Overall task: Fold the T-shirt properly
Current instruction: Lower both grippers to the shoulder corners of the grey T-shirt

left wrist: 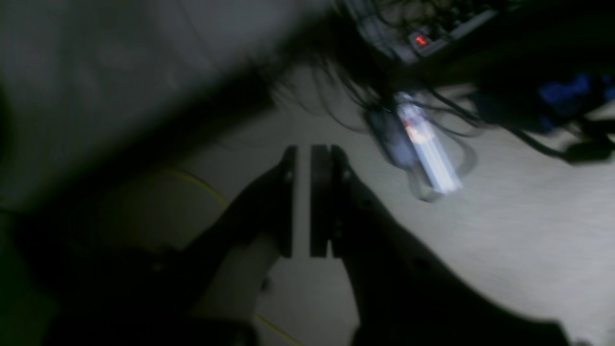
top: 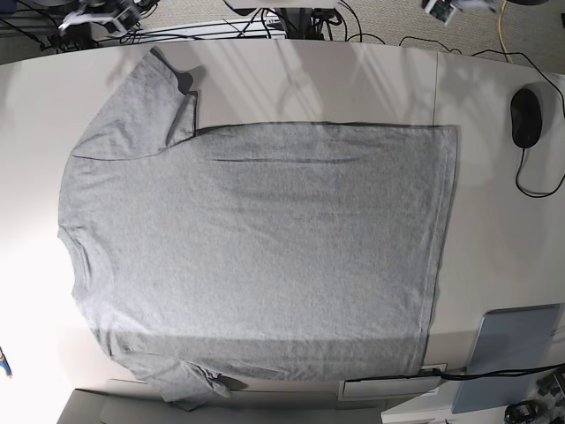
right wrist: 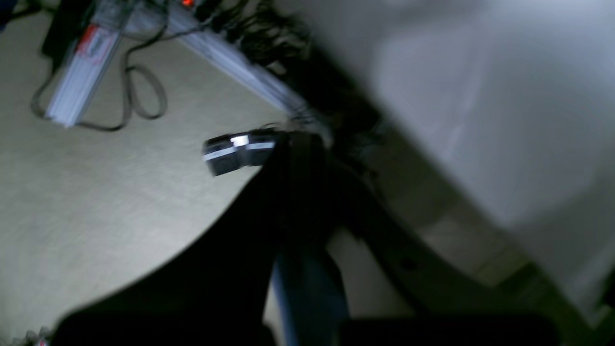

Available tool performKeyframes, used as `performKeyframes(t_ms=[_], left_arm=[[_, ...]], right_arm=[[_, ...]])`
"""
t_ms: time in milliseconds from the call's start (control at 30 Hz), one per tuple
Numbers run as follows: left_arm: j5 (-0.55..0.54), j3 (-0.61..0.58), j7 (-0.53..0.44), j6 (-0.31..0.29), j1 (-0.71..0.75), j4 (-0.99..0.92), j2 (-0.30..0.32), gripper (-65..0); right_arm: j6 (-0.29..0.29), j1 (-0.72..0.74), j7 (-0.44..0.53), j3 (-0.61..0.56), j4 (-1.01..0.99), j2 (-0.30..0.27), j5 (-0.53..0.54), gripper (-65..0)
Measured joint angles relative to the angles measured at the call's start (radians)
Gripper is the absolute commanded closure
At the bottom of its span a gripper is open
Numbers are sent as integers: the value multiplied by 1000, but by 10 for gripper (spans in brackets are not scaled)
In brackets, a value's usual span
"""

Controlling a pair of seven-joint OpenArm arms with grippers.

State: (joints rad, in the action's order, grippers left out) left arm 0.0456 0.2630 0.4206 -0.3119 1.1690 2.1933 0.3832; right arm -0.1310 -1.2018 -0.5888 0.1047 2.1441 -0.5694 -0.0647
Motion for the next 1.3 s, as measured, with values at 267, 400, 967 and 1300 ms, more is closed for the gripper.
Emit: performKeyframes(t_ms=[267,400,967,1300], left_arm=[[113,0,-6,-80,-138,101,58,-244],[117,-1,-6,-154,-215,99,60,-265],[123,-130,-94,-209,-563,-215,253,-265],[245,-326,-108,-133,-738,-422,288,-264]], right_arm=[[-4,2,10,258,87,-3,-73,0],[-1,2,10,320,87,-2,-154,-145],[-42,39,156,323,87,-2,-155,-292],[-88,77,160,323,87,-1,-272,-292]])
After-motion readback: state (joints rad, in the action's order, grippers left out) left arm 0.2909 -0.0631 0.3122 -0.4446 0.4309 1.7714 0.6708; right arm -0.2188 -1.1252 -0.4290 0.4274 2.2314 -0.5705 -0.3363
